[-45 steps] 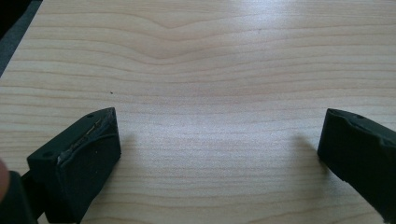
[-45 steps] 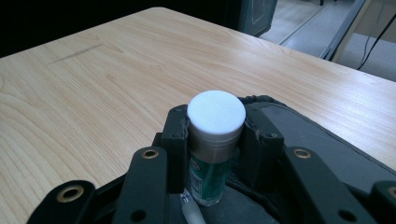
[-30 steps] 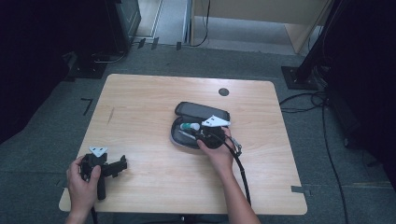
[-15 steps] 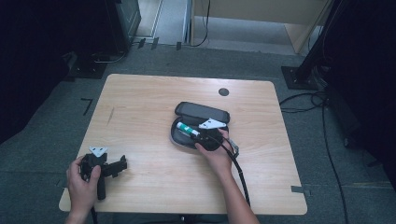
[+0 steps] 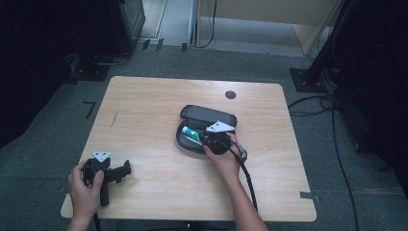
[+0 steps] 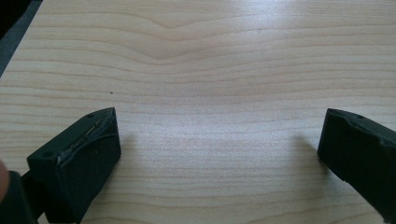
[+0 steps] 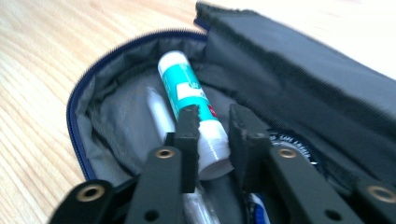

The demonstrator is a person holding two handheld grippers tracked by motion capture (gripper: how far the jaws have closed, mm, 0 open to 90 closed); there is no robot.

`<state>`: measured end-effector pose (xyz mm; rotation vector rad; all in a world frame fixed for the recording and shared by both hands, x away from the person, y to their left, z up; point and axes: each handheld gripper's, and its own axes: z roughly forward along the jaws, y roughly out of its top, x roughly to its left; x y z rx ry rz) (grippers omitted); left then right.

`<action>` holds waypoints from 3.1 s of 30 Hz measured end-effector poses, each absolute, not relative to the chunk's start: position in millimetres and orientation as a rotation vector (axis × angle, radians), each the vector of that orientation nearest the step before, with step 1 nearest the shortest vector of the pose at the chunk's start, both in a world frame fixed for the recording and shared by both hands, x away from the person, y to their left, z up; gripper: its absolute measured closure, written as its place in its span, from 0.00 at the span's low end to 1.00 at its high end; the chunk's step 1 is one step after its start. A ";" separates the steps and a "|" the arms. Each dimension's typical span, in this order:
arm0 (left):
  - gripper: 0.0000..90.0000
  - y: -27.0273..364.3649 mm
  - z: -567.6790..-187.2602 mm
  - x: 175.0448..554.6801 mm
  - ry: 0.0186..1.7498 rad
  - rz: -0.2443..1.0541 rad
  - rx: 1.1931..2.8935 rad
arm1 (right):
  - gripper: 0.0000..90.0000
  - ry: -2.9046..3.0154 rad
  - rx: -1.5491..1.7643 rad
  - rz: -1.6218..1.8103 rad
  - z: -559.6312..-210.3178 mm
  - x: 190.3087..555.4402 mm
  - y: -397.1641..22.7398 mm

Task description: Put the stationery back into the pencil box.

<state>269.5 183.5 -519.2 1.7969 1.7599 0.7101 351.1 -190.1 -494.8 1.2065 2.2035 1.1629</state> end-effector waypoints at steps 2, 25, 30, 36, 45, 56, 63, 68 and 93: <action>0.00 183.5 -519.2 269.5 1.760 0.710 1.797 | 0.84 2.218 1.199 1.144 -497.7 351.5 -188.2; 0.00 183.5 -519.1 269.5 1.760 0.710 1.797 | 0.34 2.119 1.194 1.281 -457.8 318.6 -208.4; 0.00 183.5 -519.1 269.5 1.760 0.710 1.797 | 0.16 2.096 1.232 1.275 -448.0 308.2 -217.7; 0.00 183.5 -519.1 269.5 1.760 0.710 1.797 | 0.04 2.082 1.250 1.221 -442.6 295.1 -227.5; 0.00 183.5 -519.2 269.4 1.760 0.710 1.796 | 0.00 2.052 1.293 1.193 -442.8 280.0 -256.0; 0.00 183.5 -519.1 269.4 1.760 0.710 1.797 | 0.00 2.006 1.357 1.117 -450.1 260.8 -302.3; 0.00 183.6 -519.1 269.4 1.760 0.710 1.796 | 0.00 1.959 1.419 1.073 -458.5 247.9 -335.7; 0.00 183.5 -519.1 269.4 1.760 0.710 1.796 | 0.00 1.938 1.456 1.048 -461.0 238.5 -352.0; 0.00 183.5 -519.1 269.4 1.760 0.710 1.797 | 0.00 1.841 1.683 0.863 -510.4 197.2 -443.3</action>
